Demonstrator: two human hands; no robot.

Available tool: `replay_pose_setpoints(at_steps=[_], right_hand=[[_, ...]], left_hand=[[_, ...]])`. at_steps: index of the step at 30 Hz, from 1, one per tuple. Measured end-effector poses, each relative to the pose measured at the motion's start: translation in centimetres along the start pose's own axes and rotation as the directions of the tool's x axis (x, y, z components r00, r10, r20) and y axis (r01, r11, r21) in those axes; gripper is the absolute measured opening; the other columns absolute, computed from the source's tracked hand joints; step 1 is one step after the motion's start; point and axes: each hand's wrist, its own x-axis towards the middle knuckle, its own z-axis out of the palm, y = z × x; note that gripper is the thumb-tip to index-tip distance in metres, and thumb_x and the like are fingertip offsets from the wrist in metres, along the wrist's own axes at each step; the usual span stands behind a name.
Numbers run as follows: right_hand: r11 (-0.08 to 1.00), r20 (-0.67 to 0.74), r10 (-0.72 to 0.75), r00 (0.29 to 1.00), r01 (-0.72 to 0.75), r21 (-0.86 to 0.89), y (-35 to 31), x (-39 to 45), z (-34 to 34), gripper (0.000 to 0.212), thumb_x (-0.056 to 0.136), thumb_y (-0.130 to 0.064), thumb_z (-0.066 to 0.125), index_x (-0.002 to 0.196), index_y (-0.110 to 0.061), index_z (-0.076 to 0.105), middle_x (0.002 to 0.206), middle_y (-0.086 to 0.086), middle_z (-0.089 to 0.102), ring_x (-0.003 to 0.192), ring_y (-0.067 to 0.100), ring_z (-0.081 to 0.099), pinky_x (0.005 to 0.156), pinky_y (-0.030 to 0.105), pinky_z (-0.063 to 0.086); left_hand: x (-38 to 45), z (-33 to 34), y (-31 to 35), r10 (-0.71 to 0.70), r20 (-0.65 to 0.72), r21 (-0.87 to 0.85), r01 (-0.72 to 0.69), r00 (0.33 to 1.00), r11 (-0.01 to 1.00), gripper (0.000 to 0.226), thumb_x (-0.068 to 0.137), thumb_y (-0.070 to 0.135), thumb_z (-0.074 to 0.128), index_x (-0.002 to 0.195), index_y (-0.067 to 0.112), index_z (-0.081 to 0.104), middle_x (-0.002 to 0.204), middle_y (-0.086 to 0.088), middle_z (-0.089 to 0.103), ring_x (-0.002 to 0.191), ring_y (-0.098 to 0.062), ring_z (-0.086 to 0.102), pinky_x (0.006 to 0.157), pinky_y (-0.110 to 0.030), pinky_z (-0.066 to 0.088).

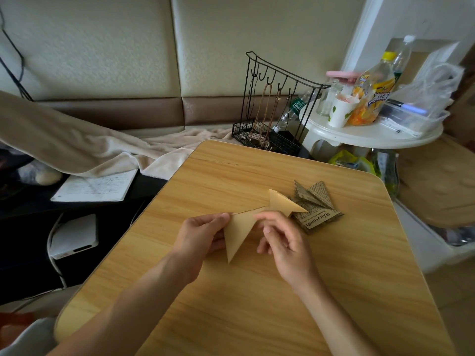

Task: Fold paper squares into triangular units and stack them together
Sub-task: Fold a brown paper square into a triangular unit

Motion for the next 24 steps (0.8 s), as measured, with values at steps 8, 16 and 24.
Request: replay_pose_setpoints(at_steps=[8,16,24], right_hand=[[0.997,-0.026,0.065,0.998,-0.065,0.034,0.12,-0.01,0.10,0.023,0.101,-0.018,0.055,0.106,-0.026,0.075,0.088,-0.004,0.070,0.065,0.020,0.070,0.060,0.025,0.050],[0.997,-0.006,0.076,0.997,-0.076,0.008,-0.44,-0.09,0.04,0.007,0.092,-0.030,0.068,0.096,-0.025,0.070,0.080,0.010,0.067,0.074,0.034,0.060,0.063,0.047,0.048],[0.977,0.110,0.046,0.993,-0.022,-0.210,-0.34,-0.45,0.55,0.050,0.079,-0.047,0.081,0.122,-0.032,0.063,0.103,-0.005,0.067,0.090,0.015,0.063,0.074,0.028,0.051]], left_hand=[[0.03,0.02,-0.21,0.000,0.086,0.049,-0.004,0.996,0.999,0.016,0.095,0.016,0.071,0.107,0.009,0.078,0.104,-0.011,0.078,0.097,-0.021,0.076,0.080,-0.030,0.062],[-0.14,0.22,-0.13,-0.004,0.198,0.243,-0.045,0.980,0.969,0.017,0.097,0.023,0.068,0.092,0.012,0.082,0.094,-0.010,0.078,0.091,-0.021,0.076,0.076,-0.034,0.063],[-0.09,-0.02,-0.03,-0.068,0.206,0.191,0.028,0.976,0.981,0.016,0.097,0.017,0.069,0.094,0.006,0.081,0.094,-0.017,0.078,0.091,-0.027,0.077,0.075,-0.032,0.063]])
